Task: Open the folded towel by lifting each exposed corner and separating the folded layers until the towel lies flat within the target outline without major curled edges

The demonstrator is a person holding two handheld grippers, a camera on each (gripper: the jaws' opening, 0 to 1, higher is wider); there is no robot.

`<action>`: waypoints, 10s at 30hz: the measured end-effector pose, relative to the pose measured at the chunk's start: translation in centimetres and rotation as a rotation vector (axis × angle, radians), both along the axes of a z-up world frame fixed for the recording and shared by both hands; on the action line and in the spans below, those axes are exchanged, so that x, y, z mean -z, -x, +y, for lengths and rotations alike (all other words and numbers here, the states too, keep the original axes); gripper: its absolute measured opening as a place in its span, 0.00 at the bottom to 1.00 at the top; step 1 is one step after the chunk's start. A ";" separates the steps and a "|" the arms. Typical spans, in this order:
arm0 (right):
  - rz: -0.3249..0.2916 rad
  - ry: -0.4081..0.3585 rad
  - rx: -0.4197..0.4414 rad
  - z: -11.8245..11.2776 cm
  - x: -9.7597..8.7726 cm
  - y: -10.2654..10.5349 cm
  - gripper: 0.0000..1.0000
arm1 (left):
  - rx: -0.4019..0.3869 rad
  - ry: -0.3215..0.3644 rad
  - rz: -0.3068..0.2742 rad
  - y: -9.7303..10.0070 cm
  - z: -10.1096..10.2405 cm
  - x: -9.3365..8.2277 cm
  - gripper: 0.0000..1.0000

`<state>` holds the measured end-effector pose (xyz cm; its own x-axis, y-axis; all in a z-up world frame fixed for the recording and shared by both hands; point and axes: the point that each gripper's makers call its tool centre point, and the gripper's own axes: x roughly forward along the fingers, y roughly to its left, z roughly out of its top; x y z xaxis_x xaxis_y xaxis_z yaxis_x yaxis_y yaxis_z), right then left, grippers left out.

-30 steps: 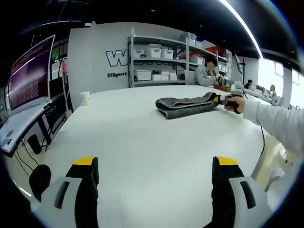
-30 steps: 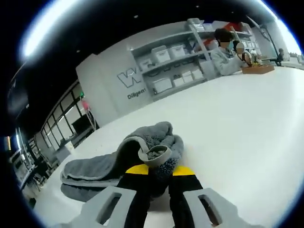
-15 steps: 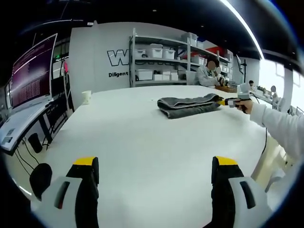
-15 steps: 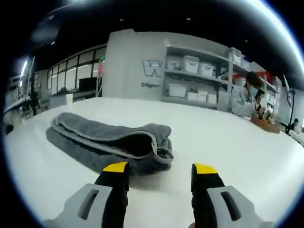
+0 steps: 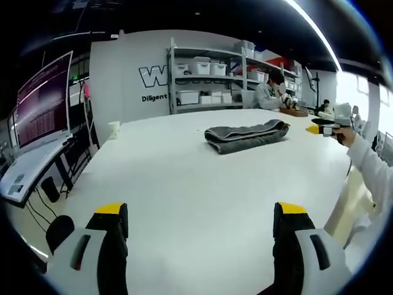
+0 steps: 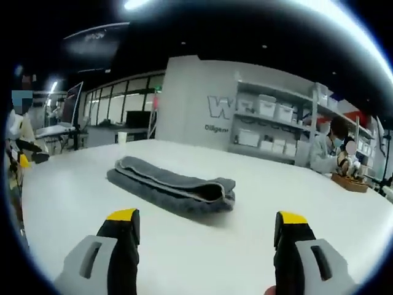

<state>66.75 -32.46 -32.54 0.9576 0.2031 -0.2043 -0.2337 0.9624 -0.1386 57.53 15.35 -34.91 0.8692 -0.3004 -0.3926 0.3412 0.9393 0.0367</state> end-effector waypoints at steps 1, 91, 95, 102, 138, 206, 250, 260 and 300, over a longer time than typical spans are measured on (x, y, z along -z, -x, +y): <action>0.009 0.007 0.005 0.2 -0.2 0.7 0.99 | 0.002 -0.005 -0.001 0.0 -0.2 -0.1 0.98; -0.024 0.066 0.014 1.4 -3.6 10.7 0.99 | 0.452 -0.015 0.100 -20.1 -17.5 5.8 0.98; 0.043 0.029 0.022 1.2 -2.5 10.6 0.99 | 0.433 0.007 0.108 -20.7 -17.7 6.5 0.96; 0.115 -0.027 0.025 0.9 -1.1 10.6 0.99 | 0.439 0.016 0.098 -20.9 -18.5 6.5 0.94; 0.102 -0.063 -0.014 1.7 -1.6 11.2 0.99 | 0.369 0.076 0.131 -21.7 -17.1 6.8 0.21; 0.110 -0.079 -0.006 0.6 -1.7 11.8 0.98 | 0.707 -0.171 -0.069 -4.6 -41.8 6.3 0.03; 0.133 -0.065 0.090 -4.0 -1.4 13.4 0.99 | 0.736 0.089 -0.052 0.4 -39.8 0.9 0.29; 0.149 -0.049 0.067 -3.1 -1.0 13.0 0.99 | 0.598 0.090 -0.011 -1.0 -30.5 0.1 0.55; 0.174 -0.062 0.087 -3.3 -0.1 13.0 0.99 | 0.366 0.002 0.032 -0.1 -18.4 0.4 1.00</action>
